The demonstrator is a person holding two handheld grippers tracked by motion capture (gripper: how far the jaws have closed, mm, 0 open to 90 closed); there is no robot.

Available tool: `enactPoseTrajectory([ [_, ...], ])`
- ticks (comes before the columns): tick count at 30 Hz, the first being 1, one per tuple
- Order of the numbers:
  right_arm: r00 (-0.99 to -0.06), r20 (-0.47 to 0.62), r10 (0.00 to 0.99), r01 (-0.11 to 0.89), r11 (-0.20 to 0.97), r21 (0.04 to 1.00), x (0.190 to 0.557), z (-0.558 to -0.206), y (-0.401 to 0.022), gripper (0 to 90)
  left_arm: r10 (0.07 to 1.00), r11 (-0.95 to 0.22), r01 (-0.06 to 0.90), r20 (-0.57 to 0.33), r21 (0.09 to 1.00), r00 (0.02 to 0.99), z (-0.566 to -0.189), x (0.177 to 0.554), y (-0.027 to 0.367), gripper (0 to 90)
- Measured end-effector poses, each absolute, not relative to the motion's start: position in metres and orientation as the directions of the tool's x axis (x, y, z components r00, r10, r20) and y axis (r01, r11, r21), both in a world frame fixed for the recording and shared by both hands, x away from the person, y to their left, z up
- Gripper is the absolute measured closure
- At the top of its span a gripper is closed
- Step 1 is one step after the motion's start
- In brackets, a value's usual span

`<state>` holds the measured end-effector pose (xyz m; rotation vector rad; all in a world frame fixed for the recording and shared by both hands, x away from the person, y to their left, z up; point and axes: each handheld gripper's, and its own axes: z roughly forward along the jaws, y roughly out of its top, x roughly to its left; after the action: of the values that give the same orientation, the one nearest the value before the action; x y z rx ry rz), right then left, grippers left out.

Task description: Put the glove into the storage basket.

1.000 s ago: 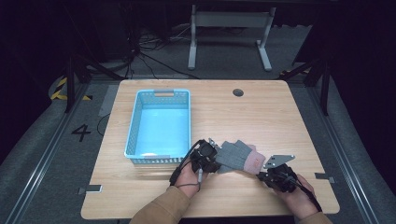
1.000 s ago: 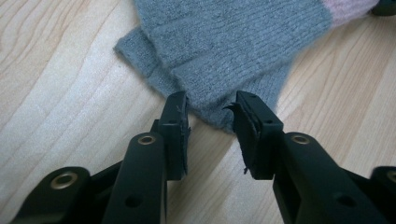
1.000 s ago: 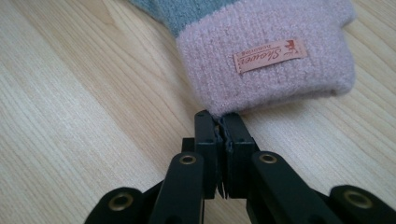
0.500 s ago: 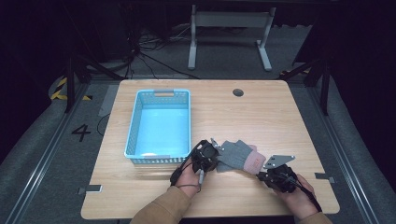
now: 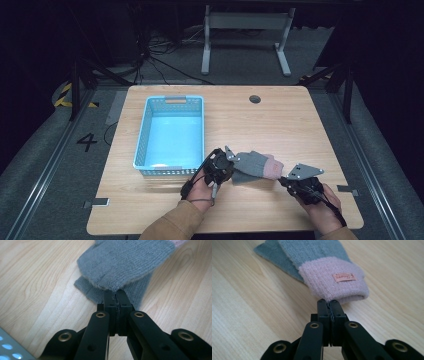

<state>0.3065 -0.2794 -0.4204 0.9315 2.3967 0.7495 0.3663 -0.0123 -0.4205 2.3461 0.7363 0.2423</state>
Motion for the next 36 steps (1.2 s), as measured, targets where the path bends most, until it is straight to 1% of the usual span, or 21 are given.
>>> enactPoseTrajectory([
  [5,-0.642,-0.273,0.716,0.411,0.622,0.666,0.305,-0.411,-0.279,89.8,0.569,-0.620,0.422,0.009,0.661,0.822,-0.412,0.360,-0.008,89.6],
  [11,-0.628,-0.297,0.720,0.380,0.616,0.690,0.313,-0.404,-0.277,89.8,0.577,-0.605,0.401,0.032,0.688,0.816,-0.403,0.354,-0.001,89.6],
  [18,-0.617,-0.322,0.718,0.343,0.614,0.711,0.327,-0.399,-0.274,89.8,0.591,-0.596,0.399,0.044,0.697,0.805,-0.400,0.352,0.004,89.6],
  [27,-0.613,-0.329,0.719,0.350,0.620,0.702,0.340,-0.409,-0.278,89.8,0.586,-0.611,0.403,0.046,0.681,0.809,-0.408,0.355,-0.003,89.6],
  [31,-0.617,-0.328,0.715,0.365,0.629,0.686,0.338,-0.415,-0.279,89.7,0.574,-0.626,0.419,0.025,0.658,0.818,-0.414,0.355,-0.006,89.6],
  [36,-0.638,-0.272,0.721,0.416,0.619,0.666,0.338,-0.424,-0.283,89.1,0.557,-0.644,0.441,-0.012,0.625,0.830,-0.424,0.357,-0.009,89.4],
])
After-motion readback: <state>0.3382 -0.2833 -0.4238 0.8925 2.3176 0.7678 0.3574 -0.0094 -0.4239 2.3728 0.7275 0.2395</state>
